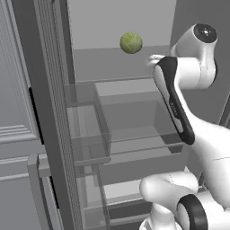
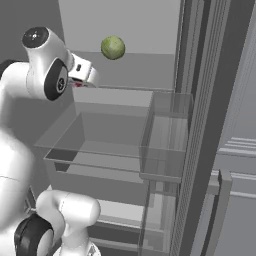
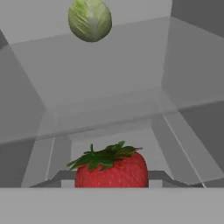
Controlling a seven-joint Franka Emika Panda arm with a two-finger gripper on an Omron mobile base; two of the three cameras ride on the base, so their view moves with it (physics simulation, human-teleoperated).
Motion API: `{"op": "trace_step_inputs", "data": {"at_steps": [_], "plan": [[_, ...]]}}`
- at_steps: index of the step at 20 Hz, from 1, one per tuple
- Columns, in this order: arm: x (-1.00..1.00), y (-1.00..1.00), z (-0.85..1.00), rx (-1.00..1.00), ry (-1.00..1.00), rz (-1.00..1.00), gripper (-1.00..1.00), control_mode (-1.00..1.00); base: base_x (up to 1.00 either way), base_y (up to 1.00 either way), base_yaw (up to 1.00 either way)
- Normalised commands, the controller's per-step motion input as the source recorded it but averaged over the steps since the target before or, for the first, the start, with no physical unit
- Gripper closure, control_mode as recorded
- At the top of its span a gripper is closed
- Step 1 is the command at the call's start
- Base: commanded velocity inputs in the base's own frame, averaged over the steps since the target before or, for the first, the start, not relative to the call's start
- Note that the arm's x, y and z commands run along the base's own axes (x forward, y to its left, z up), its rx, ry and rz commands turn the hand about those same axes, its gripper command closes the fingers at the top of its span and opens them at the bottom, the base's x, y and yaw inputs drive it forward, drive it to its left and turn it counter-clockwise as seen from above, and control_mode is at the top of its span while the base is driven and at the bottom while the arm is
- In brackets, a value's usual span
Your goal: Take the strawberry from the fridge and place it on top of the pancake, located on the dining counter.
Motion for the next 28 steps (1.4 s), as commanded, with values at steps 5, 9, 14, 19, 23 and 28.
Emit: {"op": "trace_step_inputs", "data": {"at_steps": [5, 9, 14, 19, 23, 28], "plan": [[-1.00, -0.08, -0.02, 0.01, 0.02, 0.01, 1.00, -1.00, 0.00, 0.00, 0.00], [-0.91, 0.00, -0.24, -0.03, 0.11, 0.02, 1.00, -1.00, 0.00, 0.00, 0.00], [-0.32, 0.00, -0.43, -0.05, 0.07, 0.03, 1.00, -1.00, 0.00, 0.00, 0.00], [-0.01, 0.00, -0.40, 0.00, 0.01, 0.03, 1.00, -1.00, 0.00, 0.00, 0.00], [0.00, 0.00, -0.14, 0.00, 0.00, 0.01, 1.00, -1.00, 0.00, 0.00, 0.00], [0.00, 0.00, 0.00, 0.00, 0.00, 0.00, 1.00, -1.00, 0.00, 0.00, 0.00]]}}
